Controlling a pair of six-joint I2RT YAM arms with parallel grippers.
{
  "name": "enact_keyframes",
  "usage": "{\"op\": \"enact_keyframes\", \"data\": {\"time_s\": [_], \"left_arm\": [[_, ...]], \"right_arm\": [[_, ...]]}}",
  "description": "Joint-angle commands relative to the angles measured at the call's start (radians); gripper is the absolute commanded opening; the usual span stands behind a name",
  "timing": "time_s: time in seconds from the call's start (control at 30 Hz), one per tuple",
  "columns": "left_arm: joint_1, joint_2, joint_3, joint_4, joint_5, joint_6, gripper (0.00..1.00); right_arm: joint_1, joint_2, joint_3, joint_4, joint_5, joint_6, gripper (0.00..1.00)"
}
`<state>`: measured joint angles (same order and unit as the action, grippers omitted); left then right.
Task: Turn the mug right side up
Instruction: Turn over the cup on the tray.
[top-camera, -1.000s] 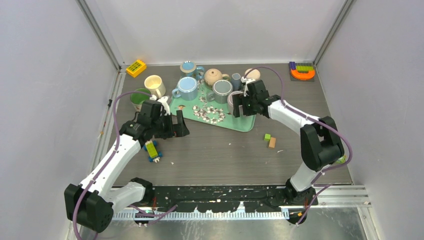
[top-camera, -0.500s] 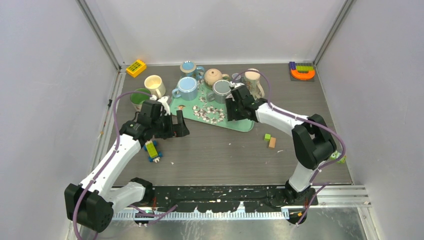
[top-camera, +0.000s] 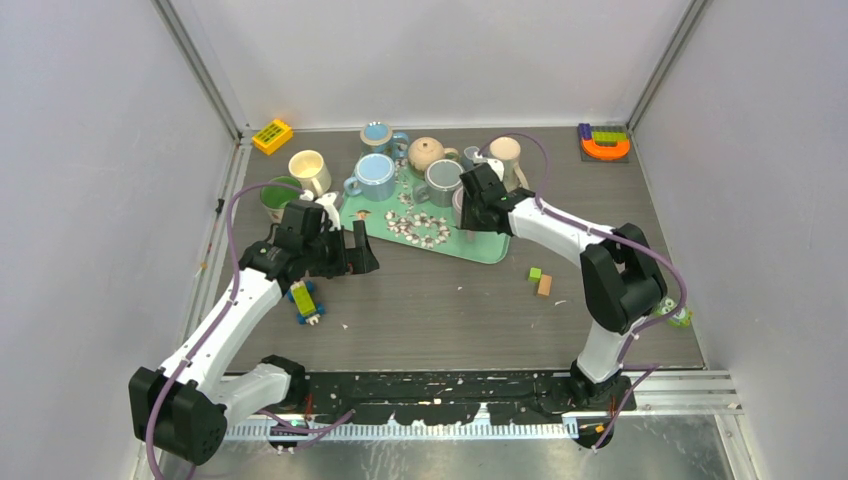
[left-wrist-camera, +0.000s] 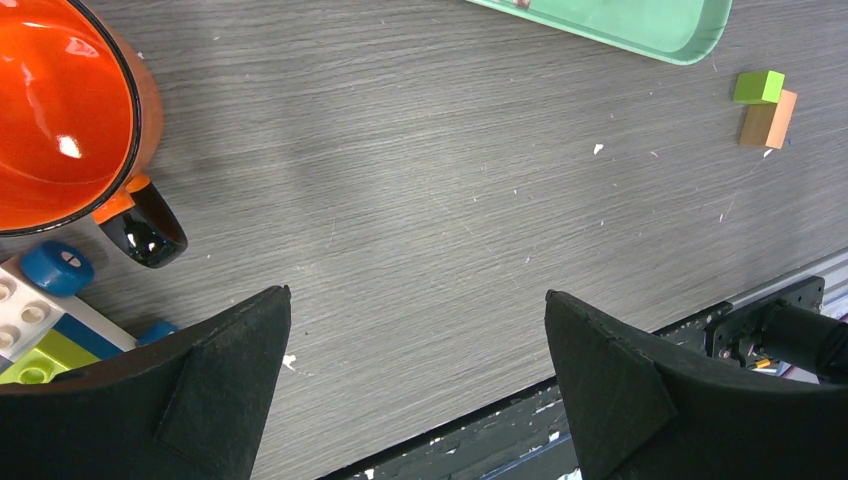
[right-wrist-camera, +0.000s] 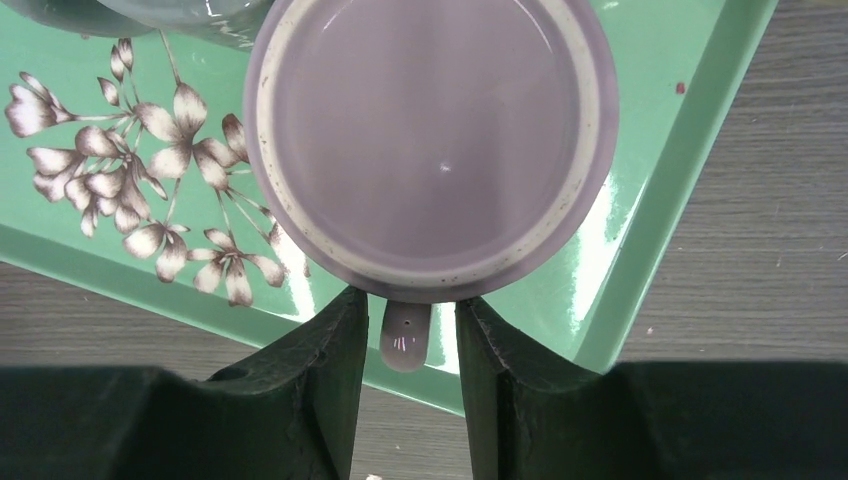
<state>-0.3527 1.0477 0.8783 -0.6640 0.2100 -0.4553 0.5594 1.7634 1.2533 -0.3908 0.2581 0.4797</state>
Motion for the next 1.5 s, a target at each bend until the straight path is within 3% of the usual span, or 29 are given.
{"op": "enact_keyframes", "data": {"time_s": [0.0, 0.7, 0.83, 0.93, 1.03, 1.23, 1.47], "left_arm": [[-0.002, -0.007, -0.002, 0.014, 0.015, 0.017, 1.00], [-0.002, -0.008, -0.004, 0.019, 0.025, 0.015, 1.00], [-0.002, -0.011, -0.006, 0.021, 0.024, 0.014, 1.00], [-0.002, -0.007, -0.013, 0.036, 0.053, -0.002, 1.00], [-0.002, 0.000, -0.031, 0.072, 0.112, -0.067, 1.00], [-0.002, -0.001, -0.173, 0.333, 0.267, -0.357, 1.00], [-0.002, 0.005, -0.252, 0.533, 0.301, -0.579, 1.00]], "right_arm": [[0.021, 0.014, 0.046, 0.005, 0.059, 0.069, 0.43], [0.033, 0.103, 0.109, -0.042, 0.208, 0.174, 0.38], [0.033, 0.101, 0.110, -0.043, 0.217, 0.166, 0.28], [0.033, 0.097, 0.114, -0.057, 0.219, 0.155, 0.12], [0.036, 0.080, 0.114, -0.076, 0.228, 0.138, 0.01], [0.041, -0.025, 0.067, -0.046, 0.181, 0.077, 0.01], [0.042, -0.148, 0.038, -0.043, 0.100, 0.059, 0.01]]}}
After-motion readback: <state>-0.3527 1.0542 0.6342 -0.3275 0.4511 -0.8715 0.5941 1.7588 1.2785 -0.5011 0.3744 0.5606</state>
